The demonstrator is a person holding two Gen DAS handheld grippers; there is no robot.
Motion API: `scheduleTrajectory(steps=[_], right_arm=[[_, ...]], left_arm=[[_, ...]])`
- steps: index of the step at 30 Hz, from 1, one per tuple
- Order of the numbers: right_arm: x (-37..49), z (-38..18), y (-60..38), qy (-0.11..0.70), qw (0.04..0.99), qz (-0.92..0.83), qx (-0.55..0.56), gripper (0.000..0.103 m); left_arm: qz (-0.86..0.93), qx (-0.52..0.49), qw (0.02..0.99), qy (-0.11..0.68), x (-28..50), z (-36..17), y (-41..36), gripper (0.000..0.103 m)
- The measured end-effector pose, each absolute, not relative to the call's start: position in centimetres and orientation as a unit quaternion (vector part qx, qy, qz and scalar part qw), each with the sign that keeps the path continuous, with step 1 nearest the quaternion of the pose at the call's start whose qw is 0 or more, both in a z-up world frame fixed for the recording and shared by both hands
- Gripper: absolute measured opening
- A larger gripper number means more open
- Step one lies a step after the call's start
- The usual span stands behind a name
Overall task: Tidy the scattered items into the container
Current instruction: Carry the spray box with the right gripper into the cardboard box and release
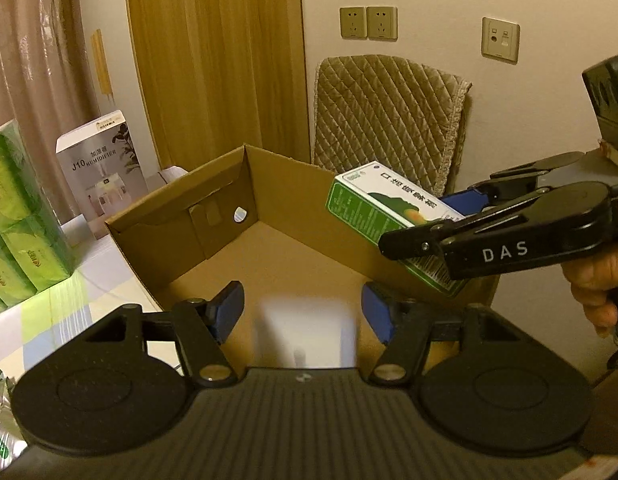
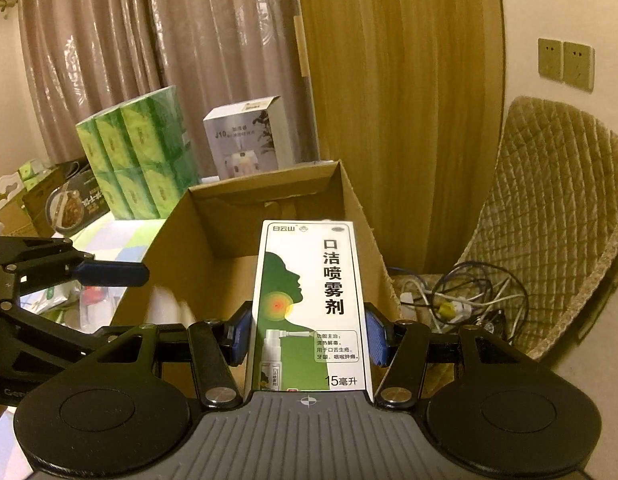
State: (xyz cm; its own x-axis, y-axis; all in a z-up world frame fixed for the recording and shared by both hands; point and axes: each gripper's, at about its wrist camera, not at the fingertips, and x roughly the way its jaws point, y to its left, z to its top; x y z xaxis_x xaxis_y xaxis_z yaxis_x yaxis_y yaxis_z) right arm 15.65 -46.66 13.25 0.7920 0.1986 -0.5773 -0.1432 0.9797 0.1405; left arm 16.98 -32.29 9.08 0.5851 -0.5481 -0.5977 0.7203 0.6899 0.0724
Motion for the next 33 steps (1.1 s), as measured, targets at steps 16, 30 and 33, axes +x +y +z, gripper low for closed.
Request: scheduleTrajectory(steps=[16, 30, 33], right_arm=[[15.6, 12.3, -45.5, 0.319, 0.940, 0.111, 0.040, 0.053], [13.4, 15.0, -44.6, 0.301, 0.949, 0.094, 0.023, 0.068], [12.6, 15.8, -43.7, 0.297, 0.950, 0.097, 0.020, 0.069]], left_arm=[[-0.333, 0.147, 0.893, 0.266, 15.7, 9.9, -28.0, 0.064], [-0.318, 0.137, 0.901, 0.262, 13.5, 10.6, -24.2, 0.065], [-0.311, 0.139, 0.903, 0.263, 12.7, 10.8, -23.0, 0.069]])
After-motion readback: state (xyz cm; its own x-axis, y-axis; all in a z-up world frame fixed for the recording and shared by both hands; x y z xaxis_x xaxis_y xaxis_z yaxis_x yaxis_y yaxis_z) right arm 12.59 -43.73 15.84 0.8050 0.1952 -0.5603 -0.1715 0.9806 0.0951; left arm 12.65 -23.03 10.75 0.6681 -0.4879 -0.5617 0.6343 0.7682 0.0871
